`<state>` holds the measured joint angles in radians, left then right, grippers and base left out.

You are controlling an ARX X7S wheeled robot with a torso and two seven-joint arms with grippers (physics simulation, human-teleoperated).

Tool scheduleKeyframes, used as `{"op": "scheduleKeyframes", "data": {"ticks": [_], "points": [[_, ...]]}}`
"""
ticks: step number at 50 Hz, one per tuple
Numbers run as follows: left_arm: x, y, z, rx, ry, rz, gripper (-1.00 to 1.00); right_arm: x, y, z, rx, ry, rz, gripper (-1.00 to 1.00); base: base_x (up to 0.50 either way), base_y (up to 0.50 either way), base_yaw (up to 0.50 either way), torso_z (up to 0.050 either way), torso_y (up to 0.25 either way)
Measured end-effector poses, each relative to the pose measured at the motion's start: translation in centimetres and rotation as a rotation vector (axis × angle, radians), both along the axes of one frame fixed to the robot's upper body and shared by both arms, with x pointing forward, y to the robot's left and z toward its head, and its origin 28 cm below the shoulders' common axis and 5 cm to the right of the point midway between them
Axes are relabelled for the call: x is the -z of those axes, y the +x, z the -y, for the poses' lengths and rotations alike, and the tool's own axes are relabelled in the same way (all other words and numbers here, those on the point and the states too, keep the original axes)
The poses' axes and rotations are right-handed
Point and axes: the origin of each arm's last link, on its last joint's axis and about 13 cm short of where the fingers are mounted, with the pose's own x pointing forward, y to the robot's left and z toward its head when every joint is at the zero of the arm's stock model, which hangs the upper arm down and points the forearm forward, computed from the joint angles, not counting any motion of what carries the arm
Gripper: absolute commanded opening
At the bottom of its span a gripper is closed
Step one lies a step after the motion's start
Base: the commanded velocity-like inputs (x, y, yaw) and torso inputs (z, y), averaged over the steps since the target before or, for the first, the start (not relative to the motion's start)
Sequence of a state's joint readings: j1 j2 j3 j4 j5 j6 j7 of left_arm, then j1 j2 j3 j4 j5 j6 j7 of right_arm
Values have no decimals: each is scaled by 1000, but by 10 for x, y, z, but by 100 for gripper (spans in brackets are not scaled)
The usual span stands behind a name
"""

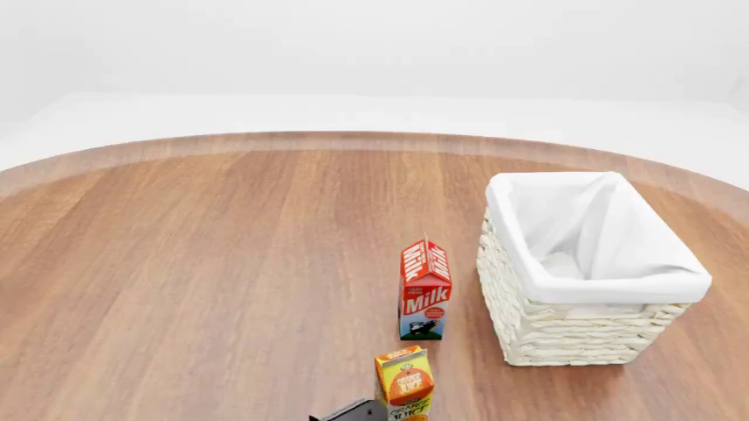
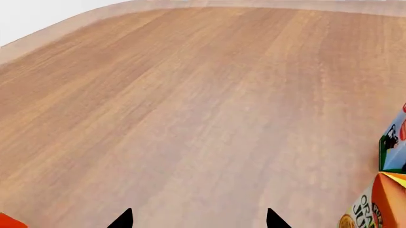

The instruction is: Pick up the cream cheese box and the butter, and put them in the basket.

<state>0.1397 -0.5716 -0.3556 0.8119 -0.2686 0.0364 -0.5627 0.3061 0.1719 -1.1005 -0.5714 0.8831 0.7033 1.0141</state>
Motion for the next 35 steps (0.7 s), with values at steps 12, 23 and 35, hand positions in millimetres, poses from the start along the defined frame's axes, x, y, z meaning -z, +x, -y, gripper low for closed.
{"op": "scheduleKeyframes", "data": {"ticks": [12,23,35], "points": [[1,0,0,2,-1,-2,100,6,-8,0,-13,-23,-62,100,0,0,0,0,0],[1,0,0,4,-2,-4,100,7,-14,1,-23,-33,-122,100,0,0,0,0,0],[2,0,1,5,-3,-5,100,6,-18,2,-37,-40,-163,100,0,0,0,0,0]]}}
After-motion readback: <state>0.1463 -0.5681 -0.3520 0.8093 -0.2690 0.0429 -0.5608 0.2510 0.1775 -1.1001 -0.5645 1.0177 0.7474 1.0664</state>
